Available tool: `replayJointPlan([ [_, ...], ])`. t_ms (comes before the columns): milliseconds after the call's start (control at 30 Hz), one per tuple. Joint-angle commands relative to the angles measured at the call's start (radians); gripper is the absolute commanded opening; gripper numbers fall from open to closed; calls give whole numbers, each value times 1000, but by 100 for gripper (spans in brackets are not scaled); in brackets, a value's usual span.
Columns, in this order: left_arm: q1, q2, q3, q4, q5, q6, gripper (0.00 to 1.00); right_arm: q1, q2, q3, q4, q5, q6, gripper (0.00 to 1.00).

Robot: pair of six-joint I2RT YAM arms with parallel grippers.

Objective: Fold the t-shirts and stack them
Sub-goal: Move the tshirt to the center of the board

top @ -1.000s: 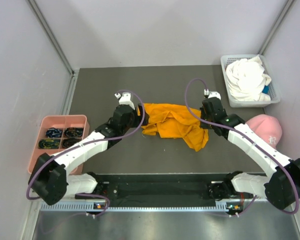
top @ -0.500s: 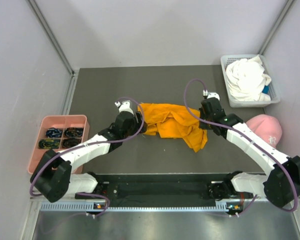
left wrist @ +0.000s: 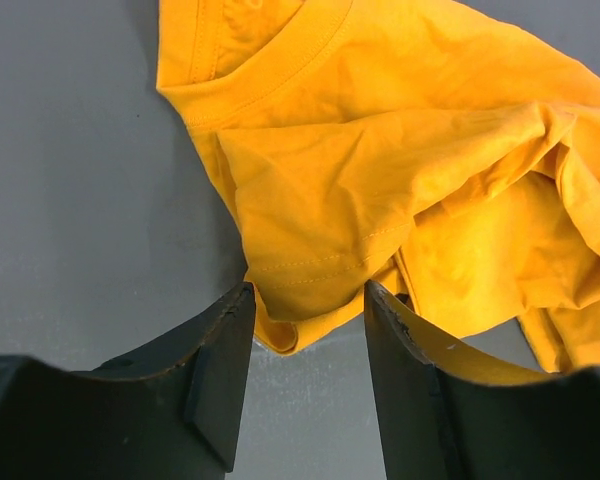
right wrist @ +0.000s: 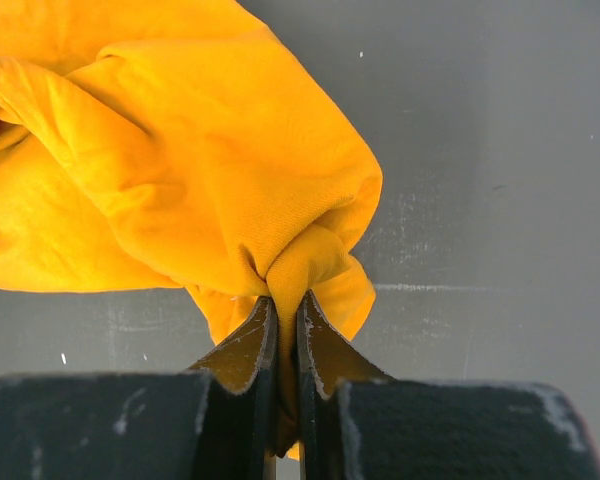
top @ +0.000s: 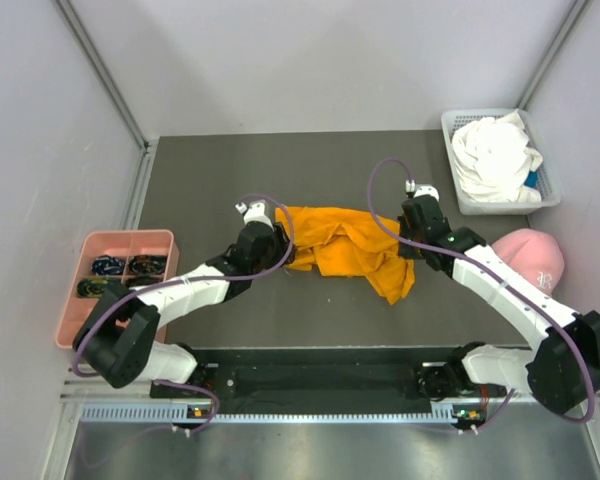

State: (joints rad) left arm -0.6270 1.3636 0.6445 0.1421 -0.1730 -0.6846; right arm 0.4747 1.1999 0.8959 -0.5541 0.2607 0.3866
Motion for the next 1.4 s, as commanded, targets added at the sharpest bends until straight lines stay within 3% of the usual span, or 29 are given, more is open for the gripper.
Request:
replayJointPlan([
  [0,7,3,-6,83,0,-15,52,-8,3,11,11,3,1,0],
  [500,18,46,-5,142,-28,3,45,-8,6,6,-1,2,-6,0],
  [633,19,66,4,155,-23,7,29,-8,9,3,-3,0,-6,0],
  [667,19,69,6,160,-22,7,19,-8,7,1,-1,-1,-6,0],
  [800,21,77,12,159,-14,10,0,-8,9,-8,0,-3,-5,0],
  [967,21,48,9,125,-17,20,0,-8,12,-17,8,-6,1,0],
  [1100,21,-15,0,73,-10,16,27,-8,20,-18,14,-12,5,0],
  [1133,21,-29,-5,64,-7,11,42,-10,21,-18,16,-14,5,0],
  [1200,21,-79,-14,42,-3,-3,48,-10,27,-17,19,-17,5,0],
  [1233,21,-96,-23,25,-2,-10,57,-10,30,-17,17,-18,5,0],
  [1367,23,-188,-45,-1,-3,-26,74,-10,38,-17,26,-24,5,0],
])
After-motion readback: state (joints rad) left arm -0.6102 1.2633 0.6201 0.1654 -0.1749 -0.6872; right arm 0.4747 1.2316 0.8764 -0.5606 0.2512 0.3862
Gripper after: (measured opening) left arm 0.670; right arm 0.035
